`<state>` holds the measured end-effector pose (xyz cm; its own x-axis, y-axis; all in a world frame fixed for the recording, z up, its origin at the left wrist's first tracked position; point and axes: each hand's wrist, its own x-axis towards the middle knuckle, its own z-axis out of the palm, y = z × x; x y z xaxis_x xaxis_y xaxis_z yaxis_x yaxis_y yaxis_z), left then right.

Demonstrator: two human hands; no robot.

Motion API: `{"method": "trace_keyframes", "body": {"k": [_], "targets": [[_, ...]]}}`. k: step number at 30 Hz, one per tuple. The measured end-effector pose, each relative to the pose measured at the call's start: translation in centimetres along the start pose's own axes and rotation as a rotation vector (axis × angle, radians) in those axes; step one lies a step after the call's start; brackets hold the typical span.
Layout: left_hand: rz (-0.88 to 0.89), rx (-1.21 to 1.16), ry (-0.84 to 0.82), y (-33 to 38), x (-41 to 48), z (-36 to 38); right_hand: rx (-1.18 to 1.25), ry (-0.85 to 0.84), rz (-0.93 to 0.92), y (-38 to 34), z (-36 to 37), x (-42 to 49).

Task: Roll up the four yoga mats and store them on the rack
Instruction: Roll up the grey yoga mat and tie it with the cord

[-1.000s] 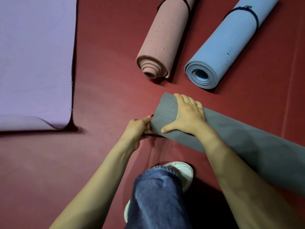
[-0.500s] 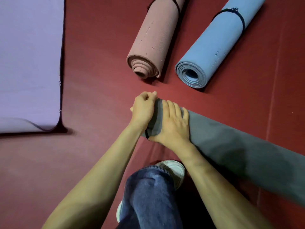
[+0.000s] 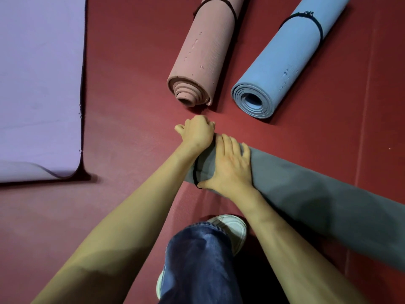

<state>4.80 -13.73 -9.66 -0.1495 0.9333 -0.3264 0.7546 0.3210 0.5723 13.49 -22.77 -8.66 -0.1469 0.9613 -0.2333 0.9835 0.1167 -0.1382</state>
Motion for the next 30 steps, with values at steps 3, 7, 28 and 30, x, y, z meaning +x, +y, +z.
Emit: {"method": "trace_keyframes", "body": {"k": [3, 7, 28, 30], "targets": [[-0.143, -0.110, -0.073, 0.1, 1.2, -0.1, 0.012, 0.027, -0.005, 0.0, 0.1, -0.2], [-0.244, -0.354, -0.158, -0.8, 2.4, 0.1, 0.020, 0.025, 0.000, -0.1, 0.0, -0.4], [0.198, -0.425, 0.023, -2.1, -5.5, -3.2, 0.677, 0.141, -0.059, 4.2, -0.9, 3.5], [0.317, -0.332, 0.047, -3.6, -5.8, -1.9, 0.743, 0.283, -0.065, 4.7, -0.4, 4.3]]}}
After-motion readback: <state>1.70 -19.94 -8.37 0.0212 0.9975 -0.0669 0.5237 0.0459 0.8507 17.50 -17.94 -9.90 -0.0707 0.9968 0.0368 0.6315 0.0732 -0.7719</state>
